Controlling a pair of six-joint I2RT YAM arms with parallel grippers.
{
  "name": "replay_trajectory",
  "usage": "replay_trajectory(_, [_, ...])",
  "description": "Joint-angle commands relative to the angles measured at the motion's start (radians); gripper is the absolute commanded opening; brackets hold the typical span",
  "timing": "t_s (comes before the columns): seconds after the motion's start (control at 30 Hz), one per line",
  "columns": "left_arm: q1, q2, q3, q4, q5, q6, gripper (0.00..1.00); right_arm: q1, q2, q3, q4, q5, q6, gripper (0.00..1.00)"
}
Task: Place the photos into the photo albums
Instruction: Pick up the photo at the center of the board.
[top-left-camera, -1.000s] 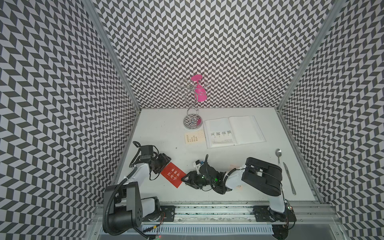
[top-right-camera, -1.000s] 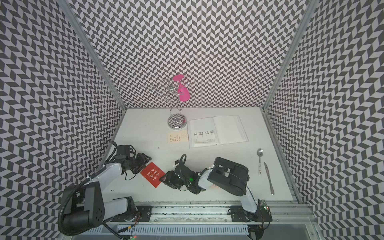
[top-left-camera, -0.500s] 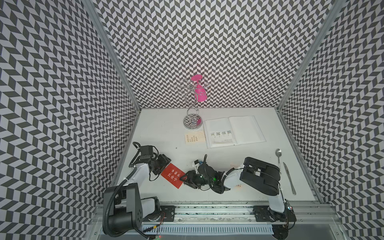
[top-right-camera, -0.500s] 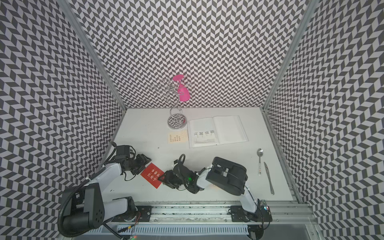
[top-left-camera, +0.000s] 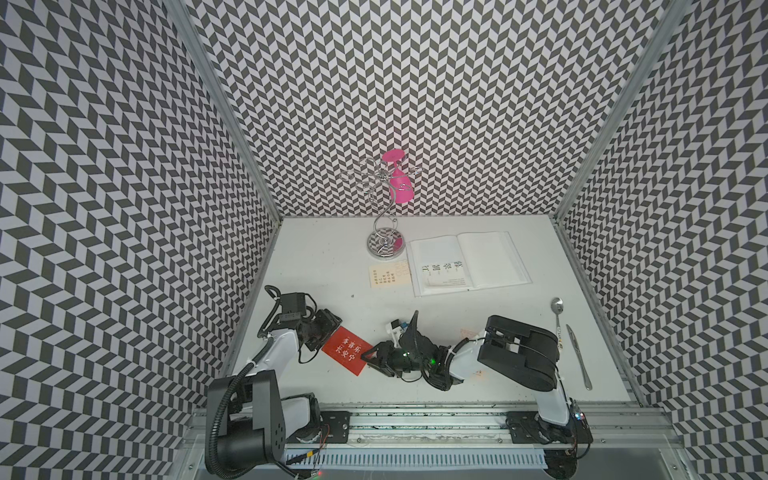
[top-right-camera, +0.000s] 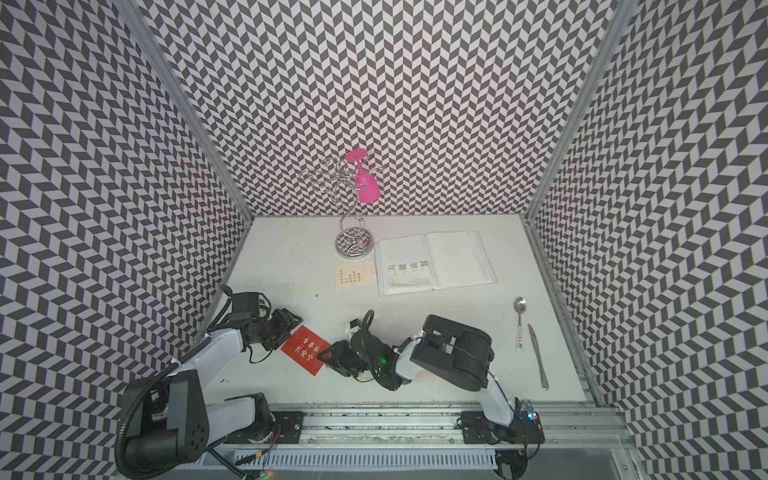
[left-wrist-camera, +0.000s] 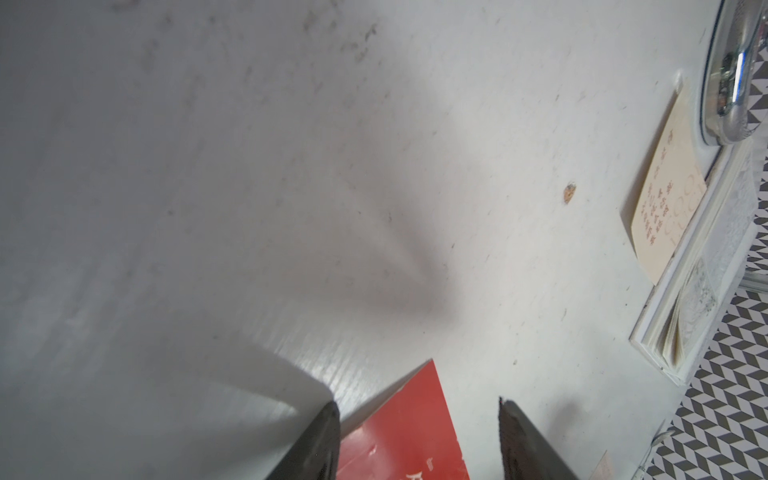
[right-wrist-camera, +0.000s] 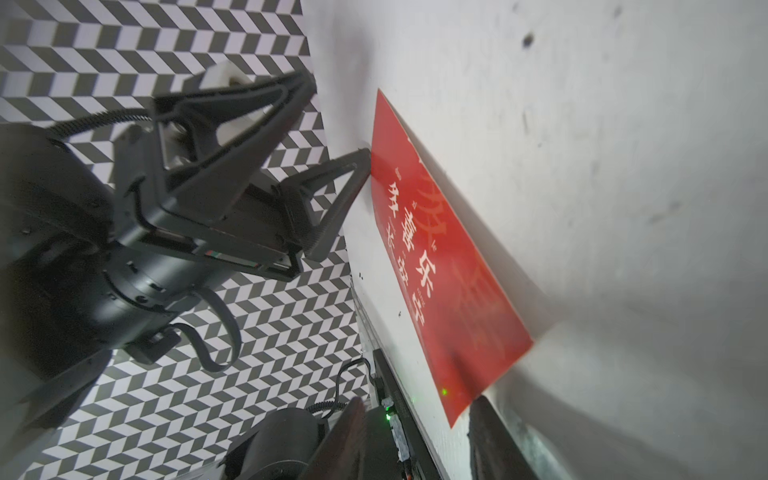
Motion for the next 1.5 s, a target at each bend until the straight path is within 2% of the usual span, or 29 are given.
replay_trajectory(0.0, [-0.002,-0.004,-0.032,-0.046,0.048,-0.027,0.61,-0.009,0.004,-0.025,0.212,0.072,0.024,0.37])
replay_trajectory(0.43, [-0.002,-0.010,-0.058,-0.016,0.091,-0.041,0.61,-0.016,0.025,-0.011,0.207,0.102,0.040,0.34])
replay_trajectory(0.87, [-0.002,-0.011,-0.069,0.003,0.131,-0.042,0.61,-0.032,0.098,0.023,0.311,0.081,0.059,0.17])
replay_trajectory(1.17, [-0.001,-0.011,-0.070,0.007,0.126,-0.041,0.61,-0.047,0.120,0.039,0.315,0.054,0.053,0.20])
replay_trajectory(1.3, [-0.001,-0.010,-0.060,0.015,0.130,-0.040,0.60,-0.049,0.093,0.024,0.246,0.050,0.052,0.12])
replay_trajectory(1.4, [-0.001,-0.024,-0.032,0.017,0.116,-0.031,0.60,-0.062,0.054,-0.015,0.234,0.042,0.039,0.00])
replay_trajectory(1.47, [-0.001,-0.050,0.005,0.019,0.084,-0.008,0.59,-0.092,0.007,-0.048,0.250,0.027,0.000,0.00])
